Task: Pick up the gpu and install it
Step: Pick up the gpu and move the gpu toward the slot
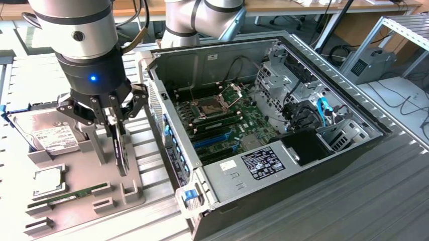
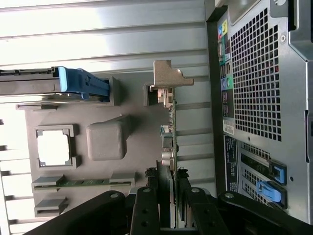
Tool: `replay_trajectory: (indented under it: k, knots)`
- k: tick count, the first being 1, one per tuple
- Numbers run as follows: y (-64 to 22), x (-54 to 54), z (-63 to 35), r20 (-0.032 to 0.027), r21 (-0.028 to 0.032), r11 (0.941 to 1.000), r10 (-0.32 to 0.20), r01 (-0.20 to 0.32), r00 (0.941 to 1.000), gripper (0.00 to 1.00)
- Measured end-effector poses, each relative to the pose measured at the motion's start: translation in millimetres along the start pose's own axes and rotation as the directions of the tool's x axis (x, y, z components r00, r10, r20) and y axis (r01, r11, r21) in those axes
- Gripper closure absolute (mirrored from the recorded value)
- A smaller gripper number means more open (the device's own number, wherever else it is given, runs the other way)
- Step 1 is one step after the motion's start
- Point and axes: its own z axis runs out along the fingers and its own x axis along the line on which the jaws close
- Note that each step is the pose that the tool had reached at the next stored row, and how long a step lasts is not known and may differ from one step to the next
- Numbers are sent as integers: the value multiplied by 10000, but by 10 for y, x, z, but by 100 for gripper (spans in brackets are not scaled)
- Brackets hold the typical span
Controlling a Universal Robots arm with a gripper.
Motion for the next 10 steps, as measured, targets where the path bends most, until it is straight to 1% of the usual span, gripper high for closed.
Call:
replay_trajectory:
  k: [10]
  knots:
    - [0, -1, -21, 0, 0, 10000, 0, 0, 10000, 73]
